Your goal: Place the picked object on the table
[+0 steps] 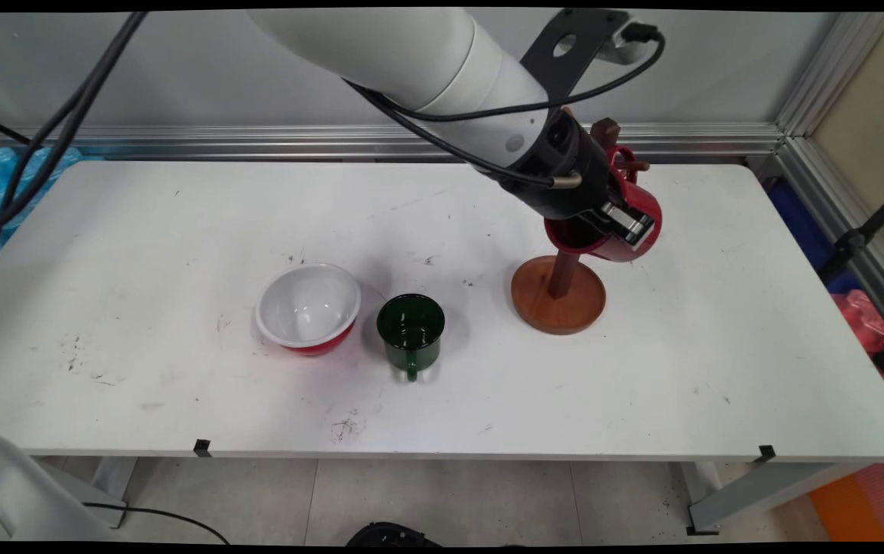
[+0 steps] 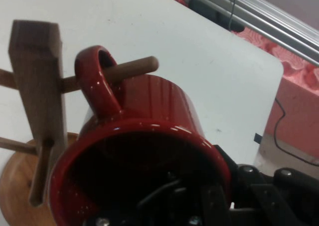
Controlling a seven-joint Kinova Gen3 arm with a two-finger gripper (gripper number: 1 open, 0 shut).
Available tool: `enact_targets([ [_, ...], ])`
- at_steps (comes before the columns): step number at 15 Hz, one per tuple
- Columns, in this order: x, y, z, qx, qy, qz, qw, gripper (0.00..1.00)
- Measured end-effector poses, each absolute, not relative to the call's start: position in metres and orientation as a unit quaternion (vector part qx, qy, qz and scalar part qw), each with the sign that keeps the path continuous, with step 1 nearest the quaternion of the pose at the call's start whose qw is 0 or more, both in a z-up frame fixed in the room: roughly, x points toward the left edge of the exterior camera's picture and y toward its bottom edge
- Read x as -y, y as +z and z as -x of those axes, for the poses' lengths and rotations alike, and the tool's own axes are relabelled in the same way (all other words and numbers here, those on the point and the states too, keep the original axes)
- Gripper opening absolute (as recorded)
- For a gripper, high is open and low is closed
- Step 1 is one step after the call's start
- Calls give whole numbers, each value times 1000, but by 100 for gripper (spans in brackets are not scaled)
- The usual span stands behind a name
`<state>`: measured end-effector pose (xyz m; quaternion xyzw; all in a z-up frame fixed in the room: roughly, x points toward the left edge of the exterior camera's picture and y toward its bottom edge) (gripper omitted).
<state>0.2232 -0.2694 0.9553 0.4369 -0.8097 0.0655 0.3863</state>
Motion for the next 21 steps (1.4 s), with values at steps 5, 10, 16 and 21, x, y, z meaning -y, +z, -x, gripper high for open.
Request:
enact_targets([
  [5, 268, 961, -220, 808, 62, -434, 393, 0],
  [10, 267, 964, -218, 807, 58, -432, 398, 0],
  [16, 263, 968, -214, 806, 52, -431, 403, 0],
  [21, 261, 972, -210, 804, 45, -431, 406, 0],
])
